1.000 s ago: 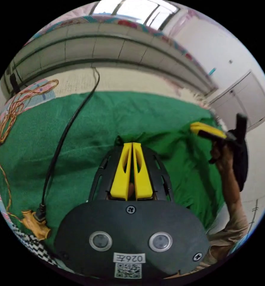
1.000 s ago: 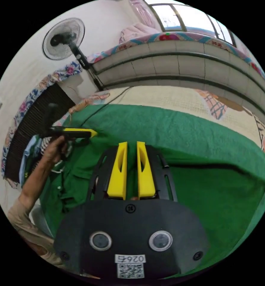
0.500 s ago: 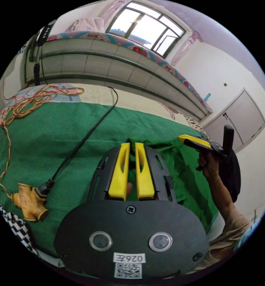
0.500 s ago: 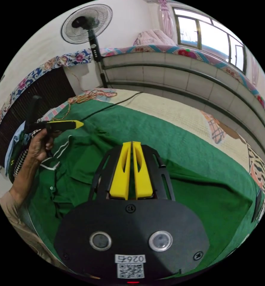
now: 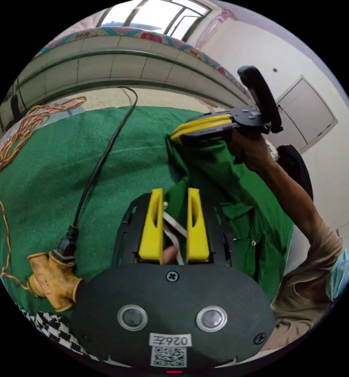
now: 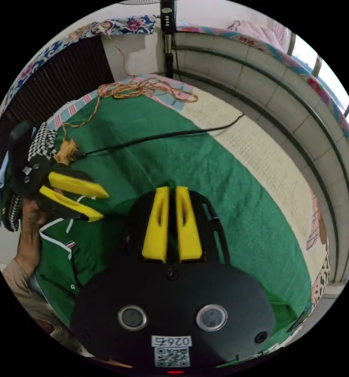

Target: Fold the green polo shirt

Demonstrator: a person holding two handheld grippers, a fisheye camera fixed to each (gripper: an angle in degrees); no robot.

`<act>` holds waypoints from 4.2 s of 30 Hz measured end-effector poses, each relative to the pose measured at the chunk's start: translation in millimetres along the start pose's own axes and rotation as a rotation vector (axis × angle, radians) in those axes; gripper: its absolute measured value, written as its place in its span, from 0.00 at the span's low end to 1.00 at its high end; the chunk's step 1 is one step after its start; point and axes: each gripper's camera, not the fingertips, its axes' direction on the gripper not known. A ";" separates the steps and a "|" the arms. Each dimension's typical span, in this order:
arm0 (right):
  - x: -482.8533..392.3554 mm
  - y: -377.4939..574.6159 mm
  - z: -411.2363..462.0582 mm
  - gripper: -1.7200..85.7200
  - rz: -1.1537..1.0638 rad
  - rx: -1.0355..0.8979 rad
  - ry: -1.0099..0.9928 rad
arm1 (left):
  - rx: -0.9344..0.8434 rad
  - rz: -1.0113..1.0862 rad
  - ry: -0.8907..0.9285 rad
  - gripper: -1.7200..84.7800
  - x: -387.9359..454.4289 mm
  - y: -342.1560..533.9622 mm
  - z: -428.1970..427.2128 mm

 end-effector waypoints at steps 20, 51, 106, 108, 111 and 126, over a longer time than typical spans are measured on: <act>29.9 124.5 -102.2 0.02 0.190 0.141 -0.072 | 0.229 0.024 0.086 0.01 14.7 26.7 -24.5; -39.8 156.0 -205.2 0.01 0.304 0.129 0.141 | -0.201 0.253 0.385 0.01 69.1 35.6 140.9; -112.9 909.7 -614.1 0.18 0.969 0.227 0.023 | -0.260 0.440 -0.071 0.23 677.1 -90.9 547.5; -123.7 903.0 -612.1 0.19 0.953 0.209 0.083 | -0.317 0.418 -0.139 0.28 684.0 -104.7 573.4; -138.3 890.0 -604.9 0.18 0.912 0.151 0.151 | -0.479 0.369 -0.168 0.27 686.6 -121.0 620.0; -156.5 894.5 -614.1 0.01 0.804 0.459 -0.166 | -0.354 0.432 -0.014 0.03 608.8 -158.3 554.6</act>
